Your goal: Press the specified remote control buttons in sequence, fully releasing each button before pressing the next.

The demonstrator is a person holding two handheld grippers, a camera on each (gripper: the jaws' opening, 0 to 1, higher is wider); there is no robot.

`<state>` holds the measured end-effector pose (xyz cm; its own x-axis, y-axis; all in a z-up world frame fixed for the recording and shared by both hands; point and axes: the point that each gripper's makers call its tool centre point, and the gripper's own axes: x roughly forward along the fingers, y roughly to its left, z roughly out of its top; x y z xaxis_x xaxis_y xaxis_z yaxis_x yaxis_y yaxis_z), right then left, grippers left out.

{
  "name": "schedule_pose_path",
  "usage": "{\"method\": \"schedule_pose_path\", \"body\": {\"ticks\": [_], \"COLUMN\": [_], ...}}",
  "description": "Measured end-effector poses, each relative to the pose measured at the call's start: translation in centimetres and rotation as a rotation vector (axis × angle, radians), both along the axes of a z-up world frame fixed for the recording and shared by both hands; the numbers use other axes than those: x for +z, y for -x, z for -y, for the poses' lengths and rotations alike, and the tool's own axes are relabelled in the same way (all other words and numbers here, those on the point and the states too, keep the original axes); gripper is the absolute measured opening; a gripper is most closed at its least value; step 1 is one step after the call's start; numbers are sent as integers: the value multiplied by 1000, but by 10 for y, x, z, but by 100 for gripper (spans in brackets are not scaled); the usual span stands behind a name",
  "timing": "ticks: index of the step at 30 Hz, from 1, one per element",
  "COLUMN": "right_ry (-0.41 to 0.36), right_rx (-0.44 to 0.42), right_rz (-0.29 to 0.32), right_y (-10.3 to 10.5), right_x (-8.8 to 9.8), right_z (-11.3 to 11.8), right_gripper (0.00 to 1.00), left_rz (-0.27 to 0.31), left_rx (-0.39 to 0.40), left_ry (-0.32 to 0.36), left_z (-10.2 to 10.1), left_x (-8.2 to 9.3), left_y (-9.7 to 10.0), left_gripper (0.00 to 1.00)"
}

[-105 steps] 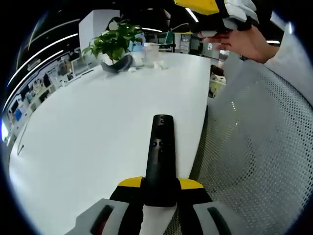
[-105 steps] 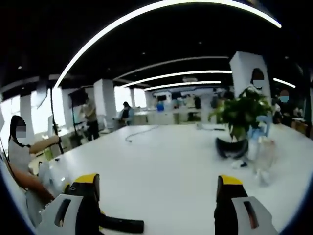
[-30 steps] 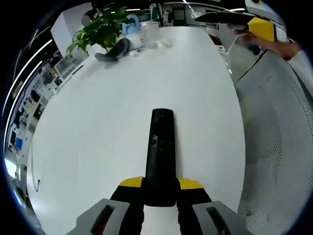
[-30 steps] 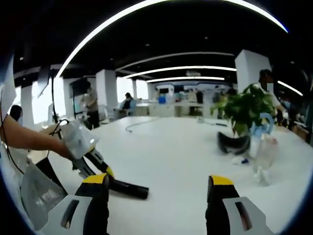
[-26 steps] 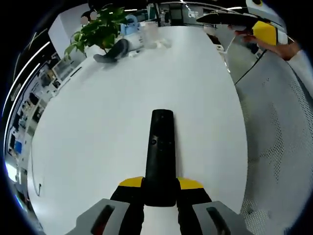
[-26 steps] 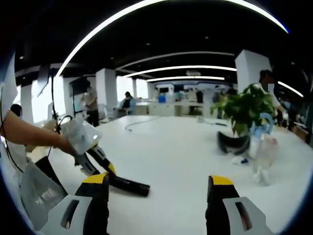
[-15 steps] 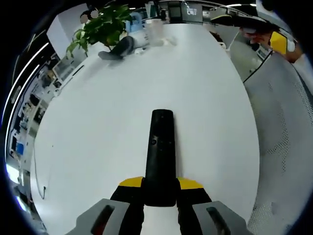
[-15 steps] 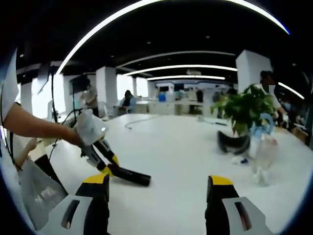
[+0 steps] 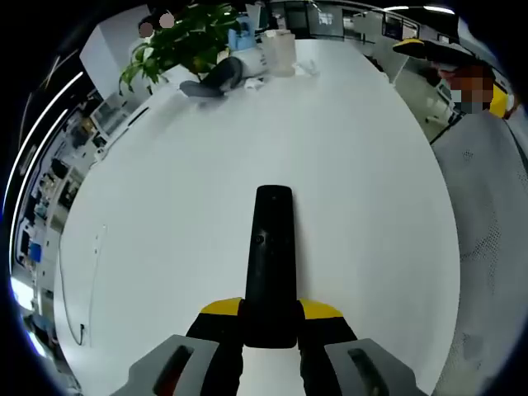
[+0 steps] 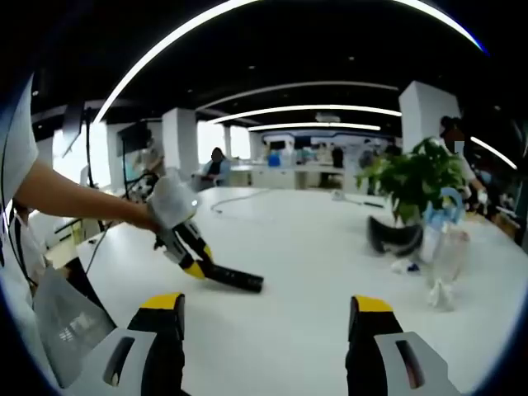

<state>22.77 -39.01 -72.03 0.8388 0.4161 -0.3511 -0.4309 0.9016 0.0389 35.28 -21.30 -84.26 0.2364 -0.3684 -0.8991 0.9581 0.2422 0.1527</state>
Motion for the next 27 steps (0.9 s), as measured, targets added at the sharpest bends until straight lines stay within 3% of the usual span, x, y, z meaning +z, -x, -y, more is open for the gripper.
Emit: {"method": "schedule_pose_path", "body": {"ticks": [15, 27], "right_ry": [18, 38], "right_rx": [-4, -9], "right_rz": [-9, -12], "right_y": [0, -1], "right_x": [-3, -6], "right_z": [1, 2], "right_gripper": [80, 80], "left_rz": [-63, -44], "left_rx": [-7, 1], "left_ry": [-18, -67], "left_z": [-1, -4], "left_x": [-9, -18], "left_y": [-31, -60], "left_gripper": [23, 23]}}
